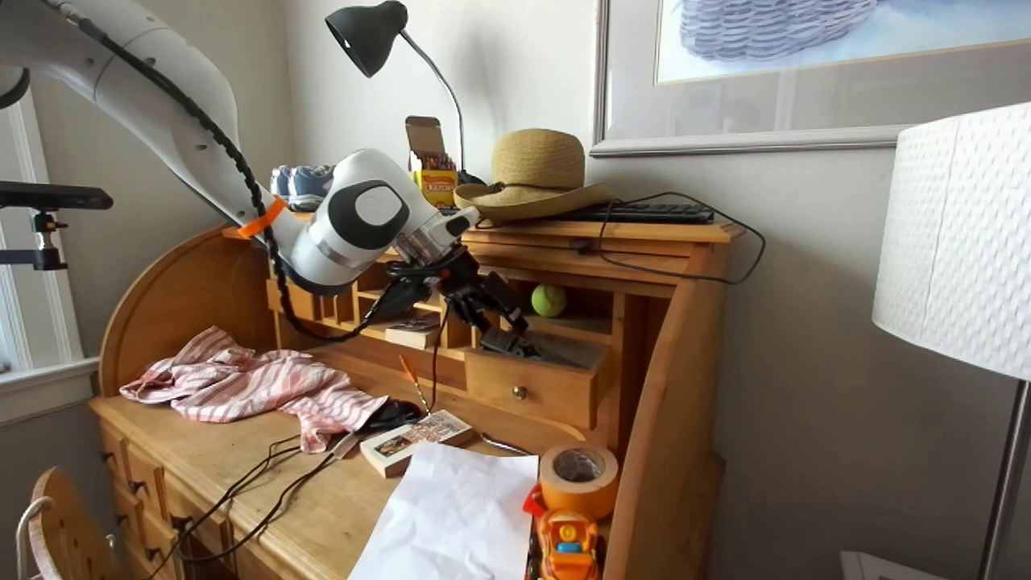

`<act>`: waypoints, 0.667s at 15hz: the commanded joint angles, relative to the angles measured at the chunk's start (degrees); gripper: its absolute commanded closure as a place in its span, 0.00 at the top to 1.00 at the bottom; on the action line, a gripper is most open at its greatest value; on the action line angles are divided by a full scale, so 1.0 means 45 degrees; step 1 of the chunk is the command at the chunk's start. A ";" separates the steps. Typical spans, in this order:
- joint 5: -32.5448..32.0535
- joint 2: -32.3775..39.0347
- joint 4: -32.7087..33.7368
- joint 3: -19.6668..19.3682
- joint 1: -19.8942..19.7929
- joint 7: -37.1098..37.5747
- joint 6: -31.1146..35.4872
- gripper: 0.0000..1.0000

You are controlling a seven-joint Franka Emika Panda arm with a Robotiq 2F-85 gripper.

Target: Remove the remote from the box

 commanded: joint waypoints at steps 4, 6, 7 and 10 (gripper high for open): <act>0.0283 0.0055 0.0260 -0.0122 -0.0065 0.0729 -0.0459 1.00; 0.0317 -0.0060 0.0189 -0.0149 -0.0060 0.0946 -0.0493 1.00; 0.0354 -0.0158 0.0134 -0.0144 -0.0060 0.0990 -0.0563 1.00; 0.0330 -0.0410 0.0054 -0.0436 -0.0038 0.1299 -0.0642 1.00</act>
